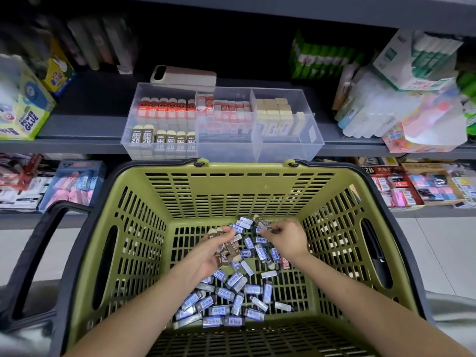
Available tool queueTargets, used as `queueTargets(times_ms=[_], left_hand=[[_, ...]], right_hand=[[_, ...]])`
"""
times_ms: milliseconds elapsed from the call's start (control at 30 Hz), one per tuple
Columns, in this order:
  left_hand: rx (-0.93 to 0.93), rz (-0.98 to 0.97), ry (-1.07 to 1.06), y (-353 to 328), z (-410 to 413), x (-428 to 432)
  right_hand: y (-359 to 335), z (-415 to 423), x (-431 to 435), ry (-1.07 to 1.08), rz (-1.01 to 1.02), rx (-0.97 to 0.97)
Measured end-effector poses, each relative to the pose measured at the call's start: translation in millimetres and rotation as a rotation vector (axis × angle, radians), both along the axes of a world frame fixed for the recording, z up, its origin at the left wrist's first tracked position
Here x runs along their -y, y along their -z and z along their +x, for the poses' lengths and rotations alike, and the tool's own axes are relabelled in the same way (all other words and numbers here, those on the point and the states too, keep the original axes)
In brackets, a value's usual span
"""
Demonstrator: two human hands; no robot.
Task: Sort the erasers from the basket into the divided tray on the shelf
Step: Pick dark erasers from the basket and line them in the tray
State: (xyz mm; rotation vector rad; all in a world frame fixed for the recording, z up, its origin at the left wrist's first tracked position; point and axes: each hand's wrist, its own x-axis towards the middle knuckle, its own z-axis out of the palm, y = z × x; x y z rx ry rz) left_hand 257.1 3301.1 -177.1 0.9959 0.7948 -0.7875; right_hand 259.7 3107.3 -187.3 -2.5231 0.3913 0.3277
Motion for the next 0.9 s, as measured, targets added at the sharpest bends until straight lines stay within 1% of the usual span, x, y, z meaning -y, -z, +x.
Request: queueTargets(times_ms=[67, 100, 133, 167, 233, 267, 300, 333, 367, 400, 433, 467, 500, 533, 567, 667, 700, 833, 900], left_hand=[[-0.004, -0.036, -0.021, -2.0, 0.1, 2.3], [0.003, -0.065, -0.022, -3.2, 0.1, 3.4], [0.009, -0.093, -0.018, -5.0, 0.1, 4.7], [0.016, -0.123, -0.007, -7.8, -0.1, 6.0], [0.053, -0.138, 0.044, -11.8, -1.0, 6.6], [0.075, -0.123, 0.071, -13.5, -1.4, 5.9], [0.095, -0.099, 0.086, -14.9, -1.1, 4.6], [0.105, -0.073, 0.088, -15.9, 0.3, 2.2], [0.102, -0.048, 0.080, -17.1, 2.5, -0.6], [0.094, -0.025, 0.064, -18.7, 5.0, -4.3], [0.089, -0.002, 0.052, -21.0, 7.3, -8.5], [0.091, 0.017, 0.053, -23.3, 8.9, -12.4], [0.101, 0.035, 0.076, -25.9, 9.7, -16.0], [0.119, 0.060, 0.116, -28.5, 10.0, -19.0], [0.140, 0.091, 0.162, -31.5, 10.0, -21.2], [0.210, 0.168, 0.255, -43.9, 12.6, -26.0], [0.232, 0.175, 0.266, -50.2, 14.4, -27.6], [0.308, 0.161, 0.318, -81.2, 15.1, -36.7], [0.347, 0.132, 0.286, -95.7, 12.6, -43.4]], right_hand=[[-16.1, -7.3, -13.0, 0.030, 0.262, -0.049], [-24.7, -11.7, -20.8, -0.002, 0.346, -0.065], [-30.4, -16.2, -28.3, -0.066, 0.370, -0.070], [-34.7, -20.8, -35.6, -0.143, 0.344, -0.051], [-42.5, -27.2, -46.4, -0.272, 0.210, 0.029], [-44.7, -28.2, -47.8, -0.312, 0.208, 0.043], [-46.3, -28.0, -45.9, -0.336, 0.289, 0.013], [-48.6, -27.0, -41.1, -0.324, 0.418, -0.064], [-49.1, -25.4, -34.1, -0.273, 0.534, -0.151], [-45.7, -24.0, -25.8, -0.202, 0.563, -0.203], [-39.3, -22.3, -16.8, -0.141, 0.471, -0.213], [-30.4, -21.1, -7.3, -0.126, 0.269, -0.206], [-23.0, -21.7, 0.1, -0.145, 0.058, -0.215], [-15.8, -23.8, 4.7, -0.177, -0.096, -0.232], [-9.8, -25.7, 6.4, -0.204, -0.183, -0.250], [3.9, -30.2, 2.9, -0.275, -0.321, -0.213], [6.0, -30.6, 1.5, -0.295, -0.337, -0.197], [9.5, -34.1, 2.5, -0.351, -0.231, -0.214], [11.7, -38.1, 4.7, -0.454, -0.323, -0.218]])
